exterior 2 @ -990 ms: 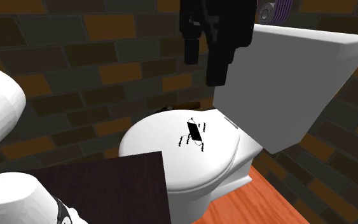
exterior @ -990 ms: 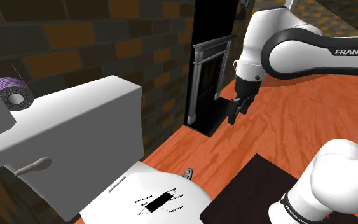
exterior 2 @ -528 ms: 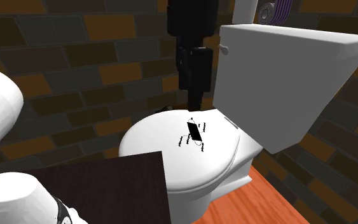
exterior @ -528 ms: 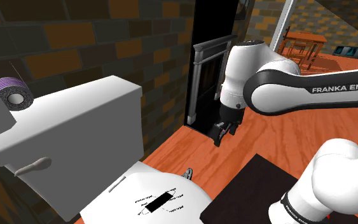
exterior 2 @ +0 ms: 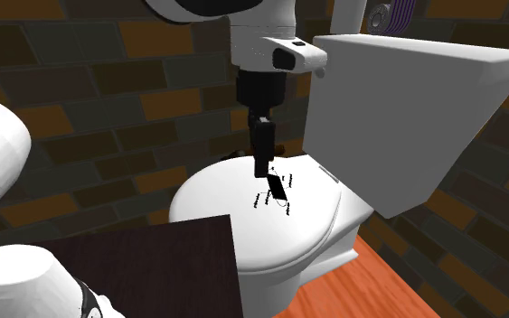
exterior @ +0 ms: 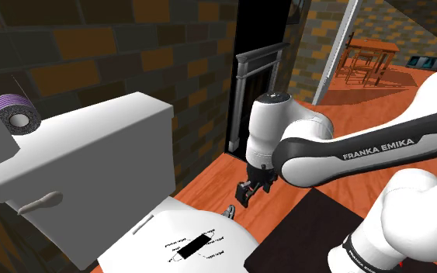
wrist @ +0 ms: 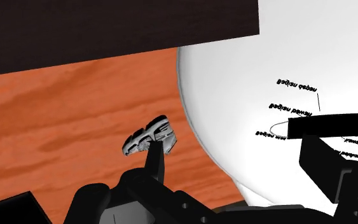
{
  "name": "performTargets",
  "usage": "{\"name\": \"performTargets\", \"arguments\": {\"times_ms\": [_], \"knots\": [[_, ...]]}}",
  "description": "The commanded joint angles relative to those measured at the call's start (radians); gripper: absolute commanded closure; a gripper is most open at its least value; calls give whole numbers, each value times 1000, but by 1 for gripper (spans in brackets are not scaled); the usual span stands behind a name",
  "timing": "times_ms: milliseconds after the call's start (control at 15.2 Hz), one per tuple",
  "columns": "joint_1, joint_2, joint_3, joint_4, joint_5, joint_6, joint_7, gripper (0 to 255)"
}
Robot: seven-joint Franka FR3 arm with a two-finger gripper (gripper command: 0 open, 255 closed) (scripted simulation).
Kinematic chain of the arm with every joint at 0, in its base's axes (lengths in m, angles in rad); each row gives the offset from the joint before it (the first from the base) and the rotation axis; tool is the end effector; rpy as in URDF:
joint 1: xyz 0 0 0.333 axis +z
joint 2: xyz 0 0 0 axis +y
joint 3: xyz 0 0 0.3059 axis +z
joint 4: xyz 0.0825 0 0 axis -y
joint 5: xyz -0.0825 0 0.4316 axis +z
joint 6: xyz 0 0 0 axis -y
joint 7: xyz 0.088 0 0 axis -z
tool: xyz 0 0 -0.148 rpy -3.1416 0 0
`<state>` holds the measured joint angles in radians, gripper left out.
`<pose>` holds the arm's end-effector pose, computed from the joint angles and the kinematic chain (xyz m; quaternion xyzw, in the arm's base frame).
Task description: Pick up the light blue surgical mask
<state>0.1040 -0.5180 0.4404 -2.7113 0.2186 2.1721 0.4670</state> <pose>0.3525 0.1962 0.2872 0.9980 -0.0547 -0.0133 0.0272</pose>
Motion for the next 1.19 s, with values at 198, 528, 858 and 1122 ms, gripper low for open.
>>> {"name": "performTargets", "arguments": {"times_ms": [198, 528, 858, 1122], "knots": [[-26, 198, 120, 9, -18, 182, 160, 0], [-87, 448, 233, 69, -179, 340, 404, 0], [-47, 731, 200, 177, -503, 429, 744, 0], [51, 875, 106, 255, -640, 461, 892, 0]]}}
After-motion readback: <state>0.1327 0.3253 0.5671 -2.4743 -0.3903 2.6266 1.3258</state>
